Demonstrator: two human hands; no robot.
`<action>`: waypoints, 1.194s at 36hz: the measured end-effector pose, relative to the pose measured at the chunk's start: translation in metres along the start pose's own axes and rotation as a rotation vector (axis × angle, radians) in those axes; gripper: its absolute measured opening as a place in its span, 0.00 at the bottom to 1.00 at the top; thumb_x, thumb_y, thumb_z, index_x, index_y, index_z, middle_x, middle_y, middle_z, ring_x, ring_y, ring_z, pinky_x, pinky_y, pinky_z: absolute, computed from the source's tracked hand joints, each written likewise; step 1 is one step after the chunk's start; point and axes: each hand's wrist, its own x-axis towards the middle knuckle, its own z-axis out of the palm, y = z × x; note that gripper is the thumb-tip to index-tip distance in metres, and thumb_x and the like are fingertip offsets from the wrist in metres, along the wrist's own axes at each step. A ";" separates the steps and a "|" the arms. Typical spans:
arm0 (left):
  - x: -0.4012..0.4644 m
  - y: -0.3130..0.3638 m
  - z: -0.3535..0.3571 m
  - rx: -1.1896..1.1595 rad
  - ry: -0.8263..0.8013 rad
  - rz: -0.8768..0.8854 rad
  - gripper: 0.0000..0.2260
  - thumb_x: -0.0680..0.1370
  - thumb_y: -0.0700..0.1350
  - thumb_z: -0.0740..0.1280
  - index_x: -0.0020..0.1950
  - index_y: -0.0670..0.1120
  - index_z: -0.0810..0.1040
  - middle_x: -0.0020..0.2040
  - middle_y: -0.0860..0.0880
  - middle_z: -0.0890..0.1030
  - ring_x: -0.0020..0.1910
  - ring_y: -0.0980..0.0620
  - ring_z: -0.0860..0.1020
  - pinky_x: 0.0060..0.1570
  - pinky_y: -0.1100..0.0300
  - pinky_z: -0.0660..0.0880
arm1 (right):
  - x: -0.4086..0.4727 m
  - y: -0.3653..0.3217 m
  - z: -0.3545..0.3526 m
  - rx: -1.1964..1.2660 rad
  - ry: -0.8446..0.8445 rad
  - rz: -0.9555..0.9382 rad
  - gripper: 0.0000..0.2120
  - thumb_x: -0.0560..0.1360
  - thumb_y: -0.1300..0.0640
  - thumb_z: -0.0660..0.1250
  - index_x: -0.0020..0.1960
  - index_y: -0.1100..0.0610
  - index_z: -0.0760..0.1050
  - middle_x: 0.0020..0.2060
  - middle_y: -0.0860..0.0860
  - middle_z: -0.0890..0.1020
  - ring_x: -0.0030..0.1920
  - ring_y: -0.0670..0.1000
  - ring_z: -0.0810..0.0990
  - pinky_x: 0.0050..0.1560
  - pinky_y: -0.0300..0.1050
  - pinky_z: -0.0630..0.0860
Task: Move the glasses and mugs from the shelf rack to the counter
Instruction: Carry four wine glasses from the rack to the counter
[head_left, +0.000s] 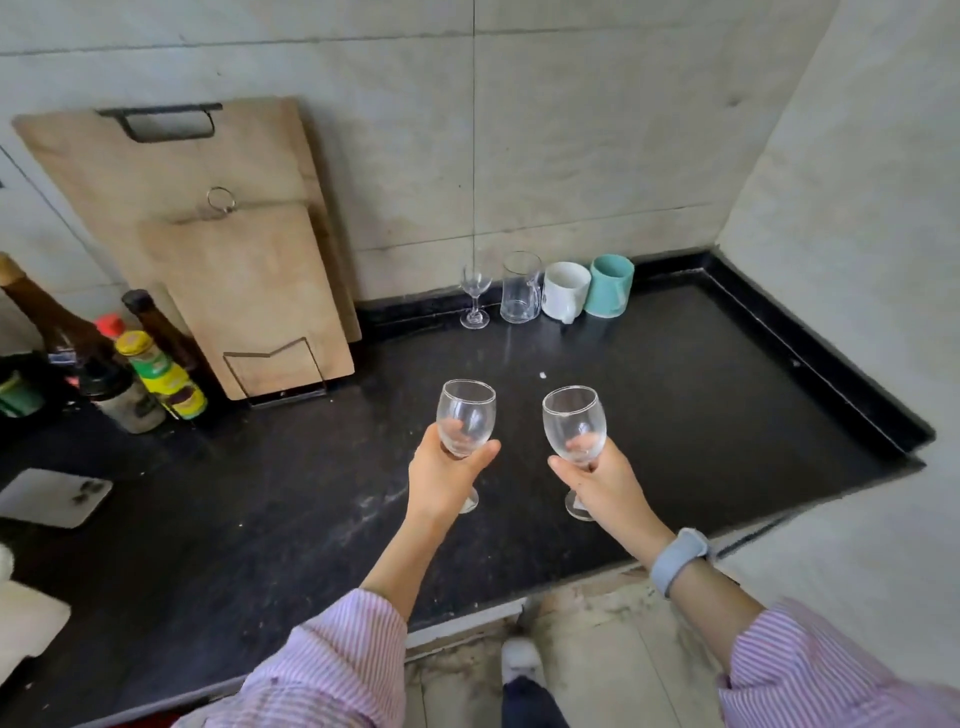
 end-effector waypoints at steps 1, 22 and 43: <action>0.015 -0.001 0.005 -0.001 0.010 -0.013 0.20 0.71 0.46 0.73 0.60 0.46 0.72 0.52 0.50 0.78 0.46 0.54 0.77 0.48 0.64 0.72 | 0.018 0.002 0.002 0.002 -0.010 0.004 0.12 0.73 0.56 0.68 0.54 0.56 0.71 0.42 0.50 0.79 0.42 0.47 0.78 0.33 0.30 0.72; 0.293 -0.040 0.079 -0.031 0.128 -0.090 0.17 0.68 0.45 0.75 0.55 0.50 0.76 0.44 0.49 0.81 0.44 0.51 0.79 0.45 0.58 0.76 | 0.324 0.037 0.069 0.036 -0.102 -0.048 0.17 0.71 0.54 0.71 0.55 0.55 0.69 0.50 0.53 0.80 0.50 0.52 0.79 0.48 0.39 0.73; 0.355 -0.072 0.090 -0.083 0.154 -0.018 0.25 0.68 0.50 0.74 0.63 0.53 0.71 0.57 0.53 0.80 0.56 0.54 0.78 0.59 0.55 0.75 | 0.382 0.060 0.108 0.053 0.024 -0.113 0.17 0.73 0.54 0.68 0.60 0.56 0.71 0.54 0.48 0.78 0.57 0.47 0.77 0.60 0.40 0.73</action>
